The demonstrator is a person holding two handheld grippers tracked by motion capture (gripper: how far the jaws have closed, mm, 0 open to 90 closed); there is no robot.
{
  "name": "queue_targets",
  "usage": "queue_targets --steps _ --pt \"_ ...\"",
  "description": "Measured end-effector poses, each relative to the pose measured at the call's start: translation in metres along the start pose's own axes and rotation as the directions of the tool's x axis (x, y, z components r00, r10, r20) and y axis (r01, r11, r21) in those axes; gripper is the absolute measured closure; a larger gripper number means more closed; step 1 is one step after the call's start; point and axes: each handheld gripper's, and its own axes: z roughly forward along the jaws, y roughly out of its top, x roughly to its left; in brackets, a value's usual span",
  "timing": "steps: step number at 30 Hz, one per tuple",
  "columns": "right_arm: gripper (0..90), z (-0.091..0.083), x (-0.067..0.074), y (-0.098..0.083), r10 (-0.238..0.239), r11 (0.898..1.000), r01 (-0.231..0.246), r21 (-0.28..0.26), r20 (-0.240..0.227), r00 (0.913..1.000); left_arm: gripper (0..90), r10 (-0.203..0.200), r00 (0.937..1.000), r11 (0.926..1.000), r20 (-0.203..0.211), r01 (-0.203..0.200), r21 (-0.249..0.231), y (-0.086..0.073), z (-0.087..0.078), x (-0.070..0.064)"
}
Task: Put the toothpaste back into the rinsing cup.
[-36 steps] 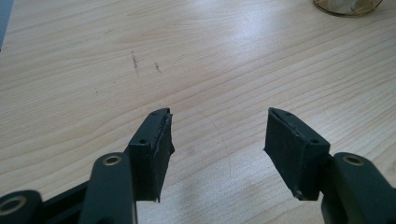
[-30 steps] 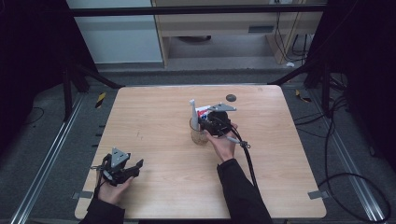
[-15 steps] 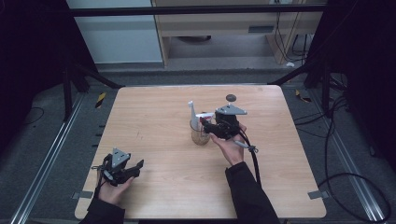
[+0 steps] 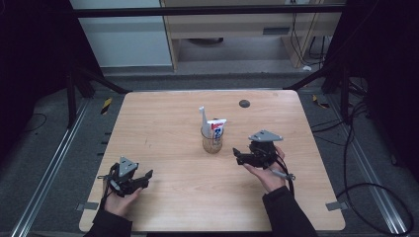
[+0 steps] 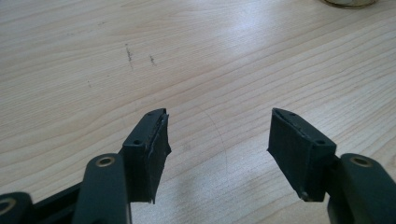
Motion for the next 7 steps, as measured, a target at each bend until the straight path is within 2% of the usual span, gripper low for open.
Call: queue_targets --steps 3,7 --pt "17.5 -0.007 -0.011 -0.015 0.003 1.000 -0.004 0.026 0.022 0.9998 36.0 -0.003 1.0000 1.0000 0.003 0.003 0.005 0.000 0.001 0.001" --pt "16.4 -0.017 -0.025 -0.031 0.030 0.999 -0.032 0.037 0.039 0.9988 34.4 0.002 1.0000 1.0000 0.004 -0.002 0.005 0.000 0.001 0.001"
